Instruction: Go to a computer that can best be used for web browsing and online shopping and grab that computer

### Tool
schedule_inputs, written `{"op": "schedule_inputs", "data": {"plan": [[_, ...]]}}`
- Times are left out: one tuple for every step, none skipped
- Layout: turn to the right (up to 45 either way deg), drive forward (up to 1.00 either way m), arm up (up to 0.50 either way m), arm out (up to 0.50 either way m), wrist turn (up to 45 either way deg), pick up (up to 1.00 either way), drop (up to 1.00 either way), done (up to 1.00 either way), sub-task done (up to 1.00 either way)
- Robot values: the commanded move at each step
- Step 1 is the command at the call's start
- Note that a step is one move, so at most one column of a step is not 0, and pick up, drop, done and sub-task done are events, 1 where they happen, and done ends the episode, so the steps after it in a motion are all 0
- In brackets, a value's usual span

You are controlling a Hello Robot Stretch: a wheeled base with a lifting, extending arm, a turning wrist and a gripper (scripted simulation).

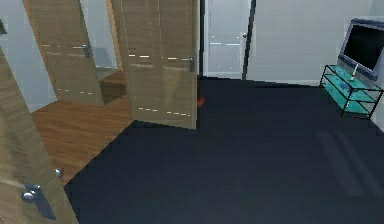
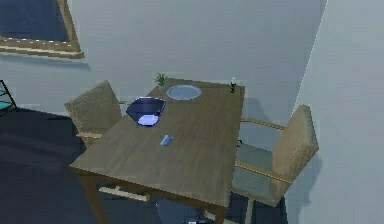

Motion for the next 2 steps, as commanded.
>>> {"op": "schedule_inputs", "data": {"plan": [[0.0, 0.00, 0.00, 0.00, 45.0, 0.00, 0.00, 0.00, 0.00], [0.0, 0.00, 0.00, 0.00, 45.0, 0.00, 0.00, 0.00, 0.00]]}}
